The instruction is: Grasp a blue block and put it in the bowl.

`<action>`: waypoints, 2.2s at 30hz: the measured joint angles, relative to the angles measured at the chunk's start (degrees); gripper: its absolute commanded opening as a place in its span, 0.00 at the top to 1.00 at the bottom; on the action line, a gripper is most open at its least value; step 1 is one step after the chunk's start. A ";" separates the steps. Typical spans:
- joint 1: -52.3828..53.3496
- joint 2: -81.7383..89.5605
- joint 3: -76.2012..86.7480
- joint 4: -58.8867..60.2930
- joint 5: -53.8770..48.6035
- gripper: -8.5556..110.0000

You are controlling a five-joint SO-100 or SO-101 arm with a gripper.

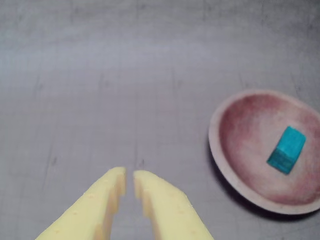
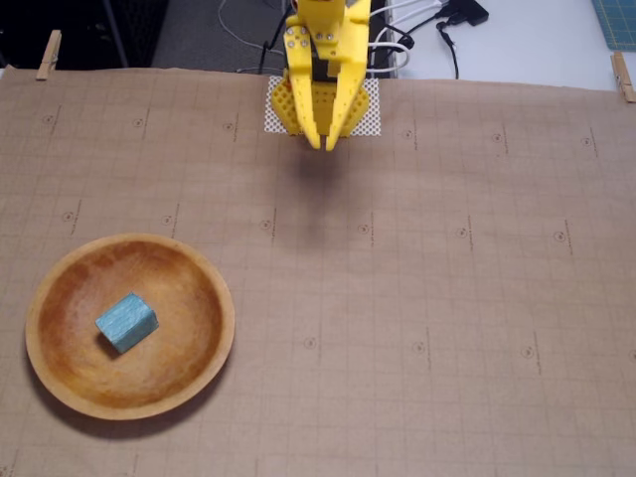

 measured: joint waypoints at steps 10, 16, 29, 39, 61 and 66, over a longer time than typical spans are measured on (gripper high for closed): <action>0.00 5.27 2.29 8.88 0.00 0.94; 0.00 5.27 2.29 12.04 0.00 0.94; -0.09 5.27 12.57 15.12 -0.53 0.94; -0.09 5.27 21.88 15.03 -0.53 0.94; -0.18 4.75 29.44 11.51 -0.53 0.94; -0.18 4.75 29.44 11.51 -0.53 0.94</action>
